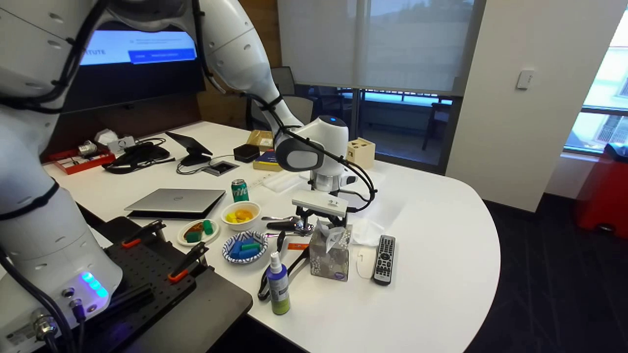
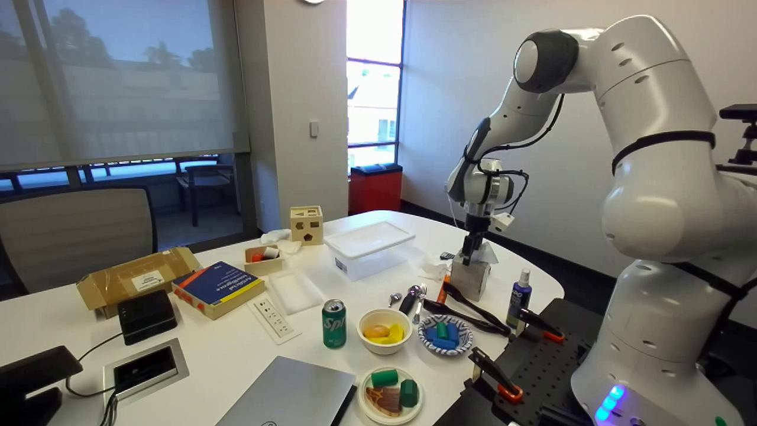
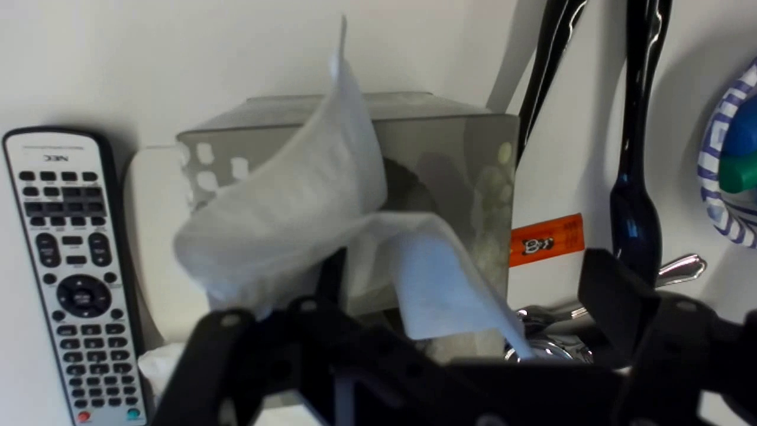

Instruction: Move the tissue box to the left.

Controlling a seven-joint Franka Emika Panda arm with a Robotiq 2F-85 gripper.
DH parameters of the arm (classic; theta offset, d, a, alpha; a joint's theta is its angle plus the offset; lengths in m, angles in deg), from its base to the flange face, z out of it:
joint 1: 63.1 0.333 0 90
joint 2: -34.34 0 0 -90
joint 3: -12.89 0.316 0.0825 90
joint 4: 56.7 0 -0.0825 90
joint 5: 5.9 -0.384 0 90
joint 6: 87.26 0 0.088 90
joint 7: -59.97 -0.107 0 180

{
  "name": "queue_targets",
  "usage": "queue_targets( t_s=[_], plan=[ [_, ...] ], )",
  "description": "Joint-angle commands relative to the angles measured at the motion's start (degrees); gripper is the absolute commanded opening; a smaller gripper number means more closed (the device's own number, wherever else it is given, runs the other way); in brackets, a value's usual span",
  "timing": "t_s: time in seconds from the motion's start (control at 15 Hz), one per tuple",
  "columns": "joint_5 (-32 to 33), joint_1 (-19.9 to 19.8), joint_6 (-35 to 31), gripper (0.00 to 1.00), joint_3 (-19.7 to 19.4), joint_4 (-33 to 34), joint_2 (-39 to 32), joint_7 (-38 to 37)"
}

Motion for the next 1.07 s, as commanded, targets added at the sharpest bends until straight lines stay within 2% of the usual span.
queue_targets(
  t_s=[0.0,0.07,0.13,0.47,0.73,0.8,1.0],
  plan=[
    [3.08,-1.04,-0.15,1.00,1.21,3.04,-3.32,-4.34],
    [3.90,-1.08,0.01,0.92,1.24,3.47,-3.92,-5.10],
    [4.57,-1.15,0.12,0.74,1.27,3.77,-4.36,-5.71],
    [7.01,-1.80,0.25,0.34,1.54,4.49,-4.68,-7.88],
    [7.52,-2.30,1.54,0.06,1.97,3.51,-2.11,-8.54],
    [7.54,-2.13,1.46,0.01,2.12,2.59,-0.71,-8.44],
    [7.91,-1.03,0.99,0.02,2.61,1.50,2.29,-8.63]
  ],
)
